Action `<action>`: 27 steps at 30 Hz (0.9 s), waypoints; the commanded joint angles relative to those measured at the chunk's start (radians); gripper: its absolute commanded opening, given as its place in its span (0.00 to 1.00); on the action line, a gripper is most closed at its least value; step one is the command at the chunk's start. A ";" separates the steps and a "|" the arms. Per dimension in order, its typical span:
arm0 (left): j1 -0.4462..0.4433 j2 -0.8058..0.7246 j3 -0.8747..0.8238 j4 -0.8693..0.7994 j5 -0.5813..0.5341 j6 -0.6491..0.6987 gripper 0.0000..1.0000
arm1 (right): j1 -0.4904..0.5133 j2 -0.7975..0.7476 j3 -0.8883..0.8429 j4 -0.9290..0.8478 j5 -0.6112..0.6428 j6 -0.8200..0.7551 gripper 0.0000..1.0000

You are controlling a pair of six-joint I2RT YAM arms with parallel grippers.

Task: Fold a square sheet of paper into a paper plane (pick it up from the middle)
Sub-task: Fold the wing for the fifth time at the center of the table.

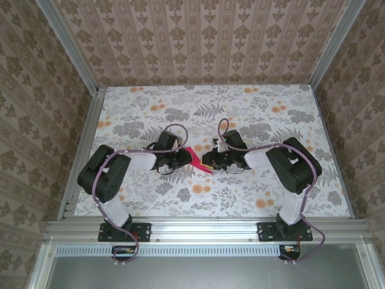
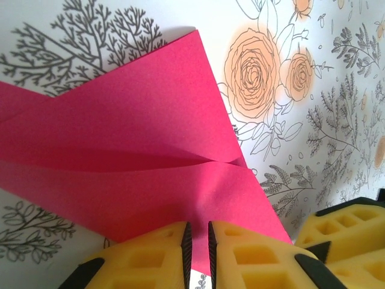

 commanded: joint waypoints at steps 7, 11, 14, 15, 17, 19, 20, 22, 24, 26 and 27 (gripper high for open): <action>0.006 0.041 0.017 -0.058 0.009 -0.004 0.19 | -0.005 -0.068 0.006 -0.182 -0.079 -0.165 0.26; 0.006 0.047 0.025 -0.062 0.018 0.001 0.19 | -0.005 -0.051 0.019 -0.231 -0.077 -0.202 0.26; 0.006 0.048 0.029 -0.064 0.023 0.003 0.19 | -0.004 -0.038 0.012 -0.195 -0.100 -0.205 0.26; 0.006 0.048 0.032 -0.070 0.023 0.006 0.19 | -0.003 -0.033 0.011 -0.182 -0.106 -0.203 0.26; 0.006 0.048 0.043 -0.083 0.025 0.016 0.19 | -0.002 -0.019 0.023 -0.185 -0.111 -0.219 0.26; 0.006 0.049 0.054 -0.103 0.026 0.029 0.19 | -0.002 -0.007 0.037 -0.196 -0.107 -0.254 0.26; 0.006 0.049 0.059 -0.111 0.029 0.033 0.19 | -0.002 0.001 0.044 -0.196 -0.104 -0.274 0.26; 0.006 0.053 0.071 -0.121 0.036 0.043 0.19 | -0.001 0.019 0.071 -0.235 -0.101 -0.319 0.25; 0.005 0.057 0.076 -0.129 0.041 0.049 0.19 | -0.002 0.036 0.085 -0.235 -0.116 -0.334 0.23; 0.005 0.059 0.081 -0.132 0.044 0.050 0.19 | -0.002 0.048 0.088 -0.231 -0.129 -0.335 0.20; 0.005 0.061 0.081 -0.132 0.045 0.051 0.19 | -0.002 0.051 0.087 -0.233 -0.131 -0.334 0.19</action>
